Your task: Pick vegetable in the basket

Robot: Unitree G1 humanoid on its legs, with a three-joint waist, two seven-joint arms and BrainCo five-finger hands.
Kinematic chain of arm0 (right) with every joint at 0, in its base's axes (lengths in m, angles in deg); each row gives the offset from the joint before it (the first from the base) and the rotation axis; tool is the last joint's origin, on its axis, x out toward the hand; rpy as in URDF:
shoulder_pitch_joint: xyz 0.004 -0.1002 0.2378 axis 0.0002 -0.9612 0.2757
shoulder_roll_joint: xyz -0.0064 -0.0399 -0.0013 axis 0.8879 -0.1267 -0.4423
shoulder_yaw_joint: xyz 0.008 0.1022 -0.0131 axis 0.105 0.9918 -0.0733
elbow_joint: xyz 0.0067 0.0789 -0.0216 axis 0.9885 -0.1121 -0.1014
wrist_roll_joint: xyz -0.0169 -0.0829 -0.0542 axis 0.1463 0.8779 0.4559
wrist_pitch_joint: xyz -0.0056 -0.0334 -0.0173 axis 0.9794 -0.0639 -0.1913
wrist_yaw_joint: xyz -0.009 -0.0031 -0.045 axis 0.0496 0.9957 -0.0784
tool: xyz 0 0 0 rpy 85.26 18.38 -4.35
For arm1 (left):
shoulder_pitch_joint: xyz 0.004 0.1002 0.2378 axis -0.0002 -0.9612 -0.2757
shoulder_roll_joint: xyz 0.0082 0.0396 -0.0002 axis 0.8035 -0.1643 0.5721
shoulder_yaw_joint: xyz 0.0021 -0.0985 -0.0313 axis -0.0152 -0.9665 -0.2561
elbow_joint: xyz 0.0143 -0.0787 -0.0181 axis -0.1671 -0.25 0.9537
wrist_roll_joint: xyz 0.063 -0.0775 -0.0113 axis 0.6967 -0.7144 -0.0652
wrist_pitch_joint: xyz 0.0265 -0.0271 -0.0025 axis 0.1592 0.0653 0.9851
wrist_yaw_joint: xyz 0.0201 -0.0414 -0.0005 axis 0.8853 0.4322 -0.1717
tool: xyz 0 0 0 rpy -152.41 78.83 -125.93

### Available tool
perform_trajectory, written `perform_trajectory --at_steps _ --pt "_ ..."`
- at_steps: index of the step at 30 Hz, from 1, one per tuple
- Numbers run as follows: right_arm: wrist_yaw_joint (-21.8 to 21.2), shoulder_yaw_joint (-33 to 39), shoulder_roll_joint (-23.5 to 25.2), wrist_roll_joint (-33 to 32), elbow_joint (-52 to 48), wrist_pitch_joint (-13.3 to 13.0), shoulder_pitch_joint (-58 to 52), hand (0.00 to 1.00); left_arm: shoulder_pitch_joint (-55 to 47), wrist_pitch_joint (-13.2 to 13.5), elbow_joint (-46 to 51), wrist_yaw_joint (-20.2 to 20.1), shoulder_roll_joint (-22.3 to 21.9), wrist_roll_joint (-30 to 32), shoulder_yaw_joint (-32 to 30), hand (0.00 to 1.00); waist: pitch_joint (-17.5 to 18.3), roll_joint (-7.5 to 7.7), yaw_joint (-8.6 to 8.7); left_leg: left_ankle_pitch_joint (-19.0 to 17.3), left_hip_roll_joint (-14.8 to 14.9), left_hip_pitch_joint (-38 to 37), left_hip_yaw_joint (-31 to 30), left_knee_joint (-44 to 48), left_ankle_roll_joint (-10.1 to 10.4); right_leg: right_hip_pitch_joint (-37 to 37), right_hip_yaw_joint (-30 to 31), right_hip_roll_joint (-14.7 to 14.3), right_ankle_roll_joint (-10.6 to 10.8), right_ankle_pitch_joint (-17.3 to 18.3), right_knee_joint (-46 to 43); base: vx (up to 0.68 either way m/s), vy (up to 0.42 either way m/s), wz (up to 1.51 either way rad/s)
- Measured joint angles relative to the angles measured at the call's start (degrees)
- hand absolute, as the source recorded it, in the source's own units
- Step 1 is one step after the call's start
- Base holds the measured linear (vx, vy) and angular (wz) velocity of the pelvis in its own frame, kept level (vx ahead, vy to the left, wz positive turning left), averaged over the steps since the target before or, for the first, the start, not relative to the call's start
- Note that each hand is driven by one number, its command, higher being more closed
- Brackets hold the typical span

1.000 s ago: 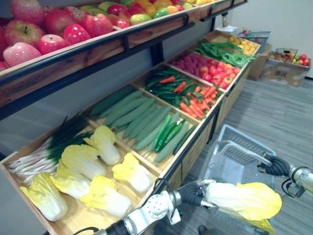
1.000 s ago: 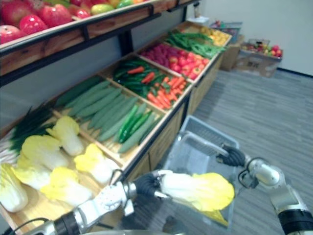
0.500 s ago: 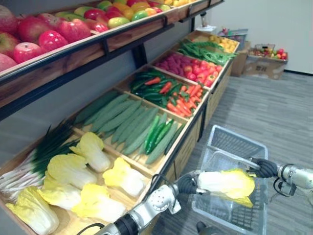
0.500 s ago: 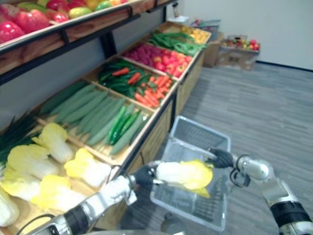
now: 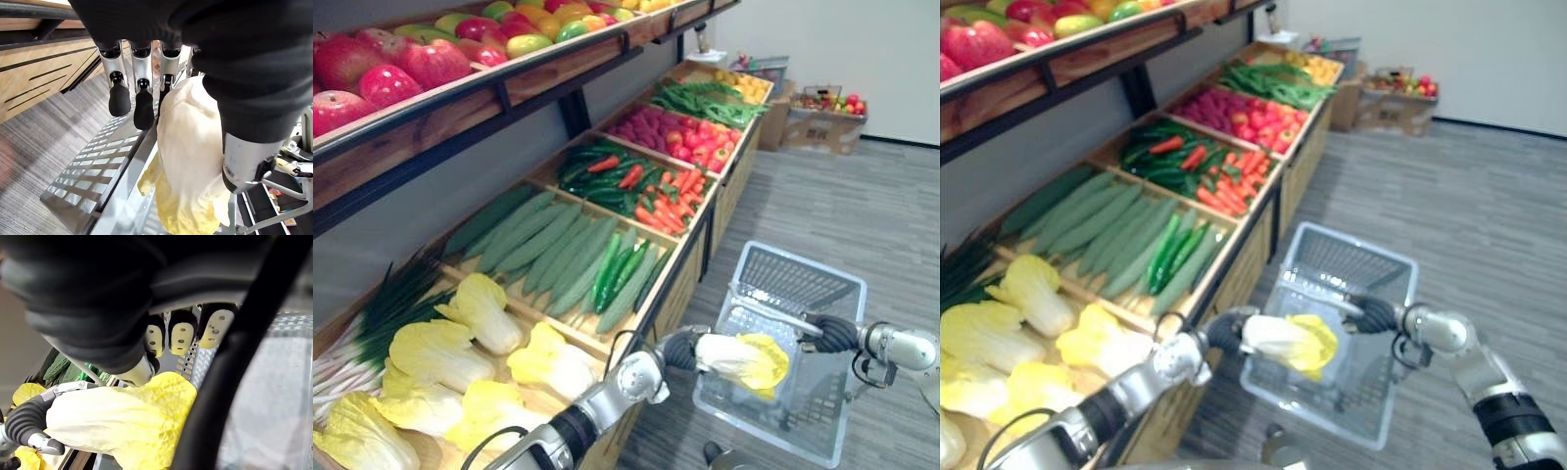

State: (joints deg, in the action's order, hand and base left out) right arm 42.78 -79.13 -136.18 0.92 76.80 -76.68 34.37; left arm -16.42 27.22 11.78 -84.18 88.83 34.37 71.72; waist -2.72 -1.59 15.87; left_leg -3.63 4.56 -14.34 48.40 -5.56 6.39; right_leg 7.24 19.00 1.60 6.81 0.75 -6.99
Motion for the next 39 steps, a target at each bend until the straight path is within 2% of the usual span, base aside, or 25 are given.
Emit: perform_trajectory --at_steps 5,11,16,20,24,30,31,35,39 --pt "-0.46 -1.31 0.00 0.09 -0.06 0.91 1.09 1.00 0.32 -1.93 -0.11 1.25 -0.93 0.04 0.41 0.00 -0.18 -0.18 -0.05 -0.12 0.16 -0.11 1.27 0.01 0.13 0.47 0.70 -0.46 0.00 0.00 -0.26 0.03 -0.038 -0.10" --pt "-0.46 -2.17 0.05 0.16 -0.48 2.52 1.09 1.00 0.90 -3.11 -0.08 1.16 -2.08 -0.11 2.34 0.00 -0.33 -0.32 -0.05 -0.36 0.29 -0.25 1.53 0.01 0.41 0.43 0.71 -0.56 0.02 0.02 -0.41 0.04 -0.035 -0.01" --pt "-0.30 -2.18 0.67 1.22 -0.82 3.03 1.15 1.00 1.14 -5.10 0.49 1.13 -2.46 -0.71 2.74 0.00 -1.21 -0.25 -0.25 -0.91 0.45 -0.73 1.73 0.02 0.77 0.33 0.26 -0.66 0.09 0.28 -1.26 0.03 -0.041 0.00" --pt "0.48 -2.15 1.13 1.42 -1.77 4.52 1.17 1.00 1.15 -6.47 3.08 1.26 -2.45 -1.73 3.06 0.00 -1.48 -0.27 -0.31 -1.15 0.62 -0.68 1.79 0.32 0.72 0.17 0.00 -0.62 0.09 0.42 -1.35 0.03 -0.037 0.02" --pt "1.50 -2.07 1.83 1.78 -1.90 5.22 1.16 1.00 1.17 -8.07 4.99 2.07 -2.24 -3.48 3.10 0.00 -1.54 -0.18 -0.43 -3.95 2.72 1.20 1.23 6.01 0.31 -0.13 -0.61 -0.16 0.04 0.54 -1.37 0.07 -0.056 0.06" --pt "3.22 -1.94 3.91 2.27 -1.91 7.09 -0.38 1.00 1.34 -8.01 16.29 2.50 -1.21 -7.64 1.91 0.00 -1.52 -0.12 -1.30 -4.22 3.02 1.65 -0.55 6.70 0.22 -0.79 -3.27 0.57 0.04 0.53 -1.36 0.03 -0.014 0.14" --pt "3.91 -1.45 4.46 2.29 -1.90 7.65 -1.20 1.00 1.41 -8.04 18.35 3.22 -0.92 -7.97 1.84 0.00 -1.49 -0.10 -1.92 -4.20 3.01 1.90 -0.69 6.74 0.20 -0.75 -3.61 0.73 0.04 0.53 -1.36 0.02 -0.007 0.23" --pt "5.05 -1.02 6.20 2.28 -1.87 8.43 -2.32 1.00 1.33 -7.99 23.51 5.69 0.44 -7.93 1.99 0.00 -1.49 -0.01 -2.23 -3.95 2.90 2.53 -3.04 6.63 -0.20 -1.17 -5.51 1.41 0.04 0.53 -1.28 0.01 -0.010 0.25" --pt "7.03 -0.82 8.76 0.96 -1.68 8.51 -3.14 1.00 1.33 -6.25 25.85 9.34 0.58 -2.65 2.08 0.00 -1.48 0.36 -2.47 -3.26 2.40 3.15 -5.26 5.66 -0.77 -1.48 -7.58 2.27 0.04 0.53 -1.16 0.00 -0.010 0.26"
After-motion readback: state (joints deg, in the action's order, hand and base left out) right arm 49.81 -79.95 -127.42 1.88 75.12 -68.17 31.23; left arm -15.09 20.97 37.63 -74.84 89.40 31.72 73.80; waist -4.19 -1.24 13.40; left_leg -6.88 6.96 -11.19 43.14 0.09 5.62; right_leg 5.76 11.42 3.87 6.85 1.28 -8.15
